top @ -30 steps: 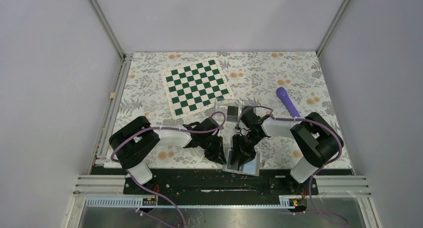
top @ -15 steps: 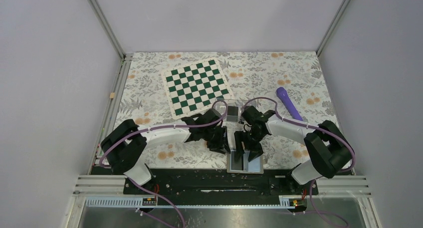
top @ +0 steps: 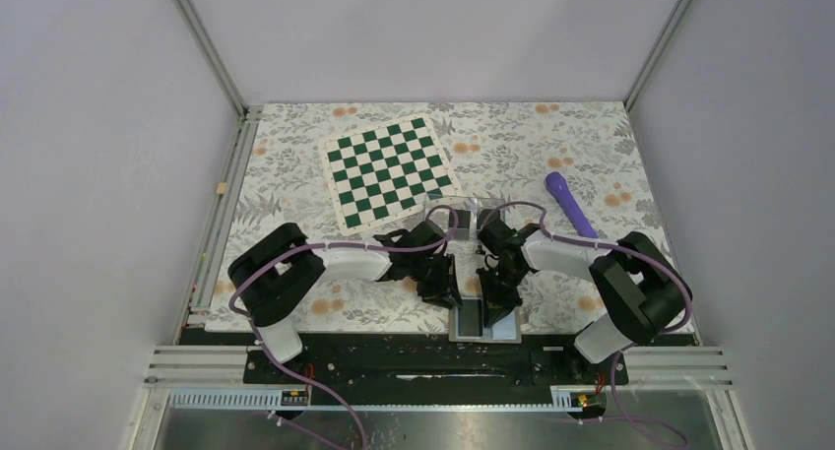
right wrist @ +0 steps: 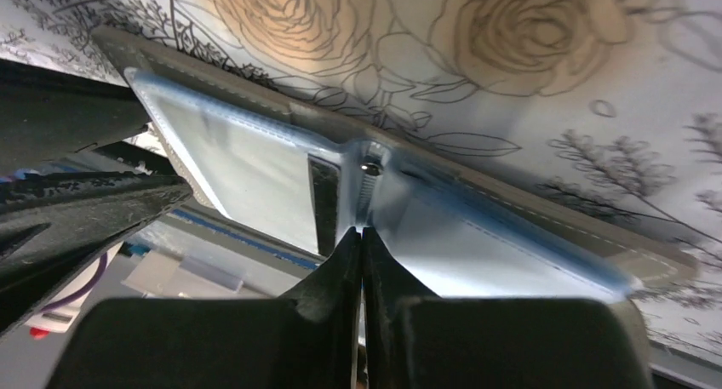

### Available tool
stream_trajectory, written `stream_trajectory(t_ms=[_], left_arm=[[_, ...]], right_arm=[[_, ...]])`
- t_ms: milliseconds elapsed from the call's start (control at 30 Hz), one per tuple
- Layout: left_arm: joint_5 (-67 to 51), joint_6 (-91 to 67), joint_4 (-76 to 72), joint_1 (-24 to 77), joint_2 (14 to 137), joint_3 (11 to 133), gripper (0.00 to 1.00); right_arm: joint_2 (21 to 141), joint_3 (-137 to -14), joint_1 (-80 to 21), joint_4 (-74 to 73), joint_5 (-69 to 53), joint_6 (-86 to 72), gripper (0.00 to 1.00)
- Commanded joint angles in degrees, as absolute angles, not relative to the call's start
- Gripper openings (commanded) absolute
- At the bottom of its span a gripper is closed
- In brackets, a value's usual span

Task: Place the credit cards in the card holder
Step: Insert the credit card into the card holder.

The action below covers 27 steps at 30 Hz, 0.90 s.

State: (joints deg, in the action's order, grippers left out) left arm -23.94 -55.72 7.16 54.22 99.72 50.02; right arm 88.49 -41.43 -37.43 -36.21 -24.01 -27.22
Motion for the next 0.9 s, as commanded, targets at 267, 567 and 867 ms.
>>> stream_trajectory(t_ms=[267, 567, 867], left_arm=[[-26.2, -54.7, 3.8, 54.5, 97.7, 51.5, 0.26], [-27.7, -54.4, 2.0, 55.3, 97.0, 52.1, 0.19], [-28.2, -54.1, 2.0, 56.2, 93.9, 52.2, 0.16]], right_arm=[[92.7, -40.2, -37.8, -33.1, -23.9, -26.8, 0.03], [93.1, -40.3, -37.8, -32.9, -24.5, -26.8, 0.01], [92.2, -41.8, -37.8, -34.6, -23.9, -26.5, 0.03]])
